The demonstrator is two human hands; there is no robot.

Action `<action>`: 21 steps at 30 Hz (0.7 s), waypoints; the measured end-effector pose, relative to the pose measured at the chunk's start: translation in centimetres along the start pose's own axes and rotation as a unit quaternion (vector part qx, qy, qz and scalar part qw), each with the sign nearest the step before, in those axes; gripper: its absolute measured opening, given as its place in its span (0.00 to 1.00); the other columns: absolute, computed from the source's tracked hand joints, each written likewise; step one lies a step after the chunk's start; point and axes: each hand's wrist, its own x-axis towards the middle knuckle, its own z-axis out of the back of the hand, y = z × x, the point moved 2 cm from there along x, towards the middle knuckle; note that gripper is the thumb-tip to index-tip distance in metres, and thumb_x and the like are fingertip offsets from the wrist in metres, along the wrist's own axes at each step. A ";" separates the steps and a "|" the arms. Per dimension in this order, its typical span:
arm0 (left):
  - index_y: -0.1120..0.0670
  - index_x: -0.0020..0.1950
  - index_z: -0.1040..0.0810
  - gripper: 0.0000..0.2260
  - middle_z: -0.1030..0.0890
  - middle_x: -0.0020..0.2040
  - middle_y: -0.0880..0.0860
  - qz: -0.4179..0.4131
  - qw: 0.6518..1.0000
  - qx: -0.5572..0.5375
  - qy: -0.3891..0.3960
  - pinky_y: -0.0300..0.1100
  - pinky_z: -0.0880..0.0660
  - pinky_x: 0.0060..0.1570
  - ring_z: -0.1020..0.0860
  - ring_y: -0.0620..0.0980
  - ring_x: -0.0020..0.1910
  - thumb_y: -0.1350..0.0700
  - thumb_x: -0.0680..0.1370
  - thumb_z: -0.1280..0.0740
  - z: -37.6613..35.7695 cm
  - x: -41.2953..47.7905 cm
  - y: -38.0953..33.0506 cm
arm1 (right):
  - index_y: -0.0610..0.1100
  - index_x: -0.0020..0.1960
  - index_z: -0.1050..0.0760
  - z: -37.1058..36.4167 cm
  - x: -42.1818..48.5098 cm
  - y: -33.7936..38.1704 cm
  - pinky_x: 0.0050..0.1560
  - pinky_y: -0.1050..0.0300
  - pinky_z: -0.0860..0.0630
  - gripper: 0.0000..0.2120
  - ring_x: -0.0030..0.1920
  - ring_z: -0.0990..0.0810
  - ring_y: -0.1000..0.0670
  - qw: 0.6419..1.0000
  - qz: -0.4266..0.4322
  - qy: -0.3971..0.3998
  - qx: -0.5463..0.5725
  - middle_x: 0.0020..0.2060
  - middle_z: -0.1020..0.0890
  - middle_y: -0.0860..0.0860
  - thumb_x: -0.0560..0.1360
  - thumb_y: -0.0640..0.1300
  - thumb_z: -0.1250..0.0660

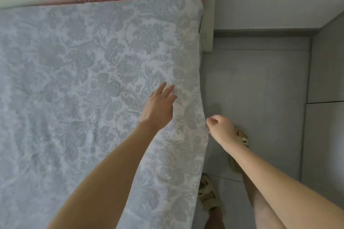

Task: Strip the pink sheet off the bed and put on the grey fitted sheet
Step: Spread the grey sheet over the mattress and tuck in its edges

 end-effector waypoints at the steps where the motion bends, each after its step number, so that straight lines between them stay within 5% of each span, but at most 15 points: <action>1: 0.55 0.68 0.28 0.17 0.38 0.75 0.52 -0.045 0.999 0.025 -0.004 0.48 0.43 0.73 0.46 0.53 0.76 0.61 0.80 0.43 0.9 1.7 -0.5 | 0.45 0.52 0.21 0.1 0.2 0.7 0.49 0.48 0.22 0.13 0.46 0.19 0.44 0.999 0.000 0.018 0.052 0.44 0.17 0.47 0.78 0.50 0.41; 4: 0.56 0.69 0.29 0.17 0.35 0.74 0.54 -0.166 0.980 0.110 0.018 0.46 0.52 0.74 0.43 0.55 0.75 0.59 0.80 0.44 2.9 6.6 -2.3 | 0.40 0.61 0.24 0.2 1.1 2.5 0.60 0.48 0.26 0.15 0.56 0.21 0.45 0.982 -0.013 0.069 0.176 0.56 0.19 0.44 0.81 0.46 0.43; 8: 0.52 0.71 0.32 0.19 0.34 0.73 0.51 -0.227 0.921 0.284 0.139 0.48 0.58 0.74 0.42 0.53 0.75 0.52 0.83 0.50 2.7 12.4 -4.2 | 0.38 0.67 0.29 -0.6 1.7 3.1 0.66 0.53 0.31 0.18 0.65 0.27 0.45 0.946 -0.066 0.126 0.292 0.64 0.24 0.43 0.82 0.45 0.46; 13: 0.51 0.60 0.23 0.21 0.20 0.56 0.49 -0.264 0.862 0.385 0.200 0.48 0.51 0.74 0.29 0.50 0.64 0.49 0.83 0.53 1.0 16.6 -4.7 | 0.43 0.73 0.37 -2.9 1.8 2.5 0.73 0.53 0.39 0.20 0.71 0.33 0.53 0.890 -0.089 0.174 0.412 0.70 0.31 0.51 0.83 0.44 0.46; 18: 0.52 0.61 0.25 0.22 0.20 0.57 0.50 -0.293 0.817 0.426 0.256 0.49 0.36 0.68 0.24 0.52 0.59 0.48 0.83 0.56 -0.5 19.4 -5.6 | 0.43 0.74 0.38 -3.2 2.7 3.1 0.73 0.59 0.40 0.20 0.71 0.35 0.56 0.860 -0.068 0.137 0.487 0.71 0.33 0.52 0.83 0.44 0.46; 21: 0.53 0.62 0.27 0.22 0.21 0.54 0.52 -0.267 0.820 0.406 0.303 0.50 0.28 0.58 0.24 0.55 0.54 0.45 0.83 0.56 -0.7 20.5 -6.1 | 0.42 0.73 0.37 -3.2 3.5 3.7 0.71 0.62 0.39 0.19 0.69 0.34 0.57 0.849 -0.053 0.125 0.511 0.70 0.32 0.52 0.83 0.43 0.46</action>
